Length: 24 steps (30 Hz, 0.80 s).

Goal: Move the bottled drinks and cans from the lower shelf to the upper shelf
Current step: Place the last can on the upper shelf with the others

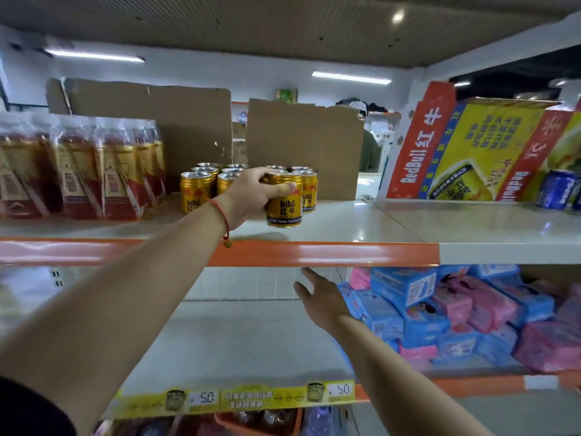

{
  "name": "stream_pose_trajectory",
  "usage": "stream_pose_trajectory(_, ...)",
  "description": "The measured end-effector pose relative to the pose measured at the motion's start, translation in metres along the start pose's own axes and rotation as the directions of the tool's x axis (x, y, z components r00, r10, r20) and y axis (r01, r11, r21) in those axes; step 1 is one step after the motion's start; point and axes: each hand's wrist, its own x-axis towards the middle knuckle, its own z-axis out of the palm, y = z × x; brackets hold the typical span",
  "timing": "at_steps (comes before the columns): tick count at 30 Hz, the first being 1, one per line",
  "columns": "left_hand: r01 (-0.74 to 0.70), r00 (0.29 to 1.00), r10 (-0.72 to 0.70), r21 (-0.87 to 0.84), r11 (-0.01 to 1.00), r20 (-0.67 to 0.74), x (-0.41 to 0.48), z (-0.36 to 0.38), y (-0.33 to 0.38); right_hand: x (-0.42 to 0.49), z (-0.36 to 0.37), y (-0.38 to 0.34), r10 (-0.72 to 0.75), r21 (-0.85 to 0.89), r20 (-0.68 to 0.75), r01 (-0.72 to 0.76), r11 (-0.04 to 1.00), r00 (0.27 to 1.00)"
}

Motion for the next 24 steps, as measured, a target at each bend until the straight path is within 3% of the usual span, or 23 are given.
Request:
stream_pose_trajectory(4,0.015,1.0,-0.015,0.008,1.0,0.0,0.007,-0.003,-0.011,-0.008,-0.018,-0.029,-0.118,-0.042,-0.009,0.117,0.992,0.993)
stream_pose_trajectory(8,0.041,0.999,-0.041,0.024,0.999,-0.012,0.006,-0.006,-0.017,-0.03,-0.028,-0.038,-0.19,-0.124,0.112,0.204,0.971,0.975)
stream_pose_trajectory(13,0.047,0.998,-0.047,0.004,0.999,-0.029,0.006,-0.005,-0.02,-0.052,-0.049,-0.058,-0.361,-0.007,0.141,0.366,0.931,0.922)
stream_pose_trajectory(15,0.046,0.999,-0.046,0.002,0.999,-0.027,0.007,-0.002,-0.019,-0.053,-0.063,-0.071,-0.384,0.065,0.091,0.379,0.923,0.919)
stream_pose_trajectory(18,0.039,0.999,-0.039,0.013,0.999,-0.031,0.008,-0.003,-0.022,-0.044,-0.082,-0.087,-0.382,0.196,-0.116,0.399,0.896,0.917)
stream_pose_trajectory(21,0.041,0.999,-0.039,0.071,0.997,-0.032,0.011,-0.007,-0.026,-0.016,-0.094,-0.089,-0.337,0.139,-0.301,0.39,0.91,0.892)
stream_pose_trajectory(24,0.021,0.999,-0.009,0.235,0.972,-0.05,0.014,-0.008,-0.021,0.011,-0.105,-0.086,-0.244,0.016,-0.292,0.26,0.965,0.925)
